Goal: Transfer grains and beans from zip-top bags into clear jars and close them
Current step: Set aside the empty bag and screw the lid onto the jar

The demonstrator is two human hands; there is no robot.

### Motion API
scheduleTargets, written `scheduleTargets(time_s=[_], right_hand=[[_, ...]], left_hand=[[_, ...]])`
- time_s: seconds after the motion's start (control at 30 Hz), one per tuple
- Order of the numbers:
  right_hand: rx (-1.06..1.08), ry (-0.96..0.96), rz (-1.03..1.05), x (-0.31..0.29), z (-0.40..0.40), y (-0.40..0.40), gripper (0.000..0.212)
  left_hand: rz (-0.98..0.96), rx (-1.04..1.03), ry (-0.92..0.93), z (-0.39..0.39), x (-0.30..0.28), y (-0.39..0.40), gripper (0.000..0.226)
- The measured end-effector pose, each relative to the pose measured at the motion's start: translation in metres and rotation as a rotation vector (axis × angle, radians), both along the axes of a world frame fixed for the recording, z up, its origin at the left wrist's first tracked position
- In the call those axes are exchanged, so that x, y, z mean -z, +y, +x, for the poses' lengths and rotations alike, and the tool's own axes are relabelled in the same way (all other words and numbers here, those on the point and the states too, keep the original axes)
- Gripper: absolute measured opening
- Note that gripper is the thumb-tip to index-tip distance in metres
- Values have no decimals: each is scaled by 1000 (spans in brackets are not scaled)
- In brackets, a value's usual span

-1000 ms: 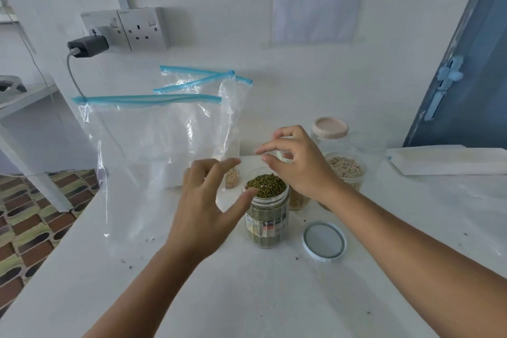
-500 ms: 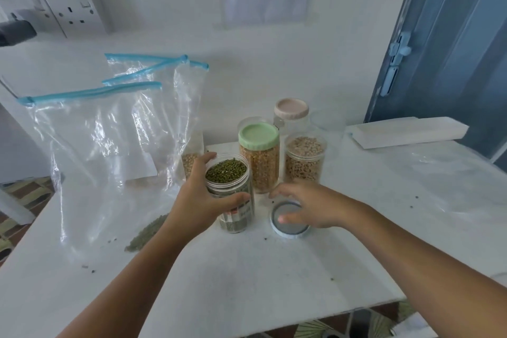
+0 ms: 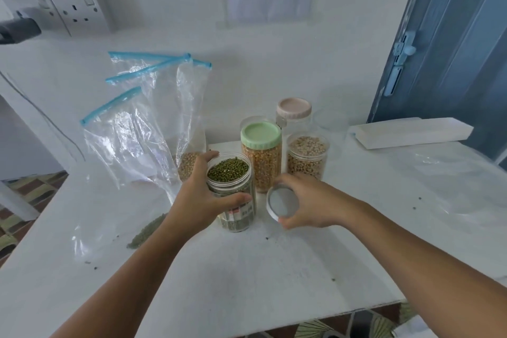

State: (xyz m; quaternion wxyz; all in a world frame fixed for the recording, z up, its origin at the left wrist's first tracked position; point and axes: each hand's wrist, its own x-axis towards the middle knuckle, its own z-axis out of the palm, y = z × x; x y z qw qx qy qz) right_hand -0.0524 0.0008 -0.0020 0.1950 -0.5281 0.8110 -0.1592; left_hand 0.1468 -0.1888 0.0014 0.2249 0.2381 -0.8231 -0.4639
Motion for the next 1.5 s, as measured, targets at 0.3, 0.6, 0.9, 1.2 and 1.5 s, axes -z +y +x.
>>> scheduleTargets(time_s=[0.3,0.6,0.9,1.2,1.5], right_hand=[[-21,-234,-478,-54,6,-17,74],[50,-481,-835,-58,32,-53,73],[101,-652,-838,-33,53,-79,74],[159,-511,-639,-1,41,-62,90],[25,-429,-444,-24,40,-60,84]], left_hand=[[-42,31,-30,4,-4,-2,115],[-28,103,-59,7,-3,-12,110],[-30,101,-4,7,-1,-7,96],[-10,69,41,7,10,-9,103],[-22,57,67,6,13,-9,100]])
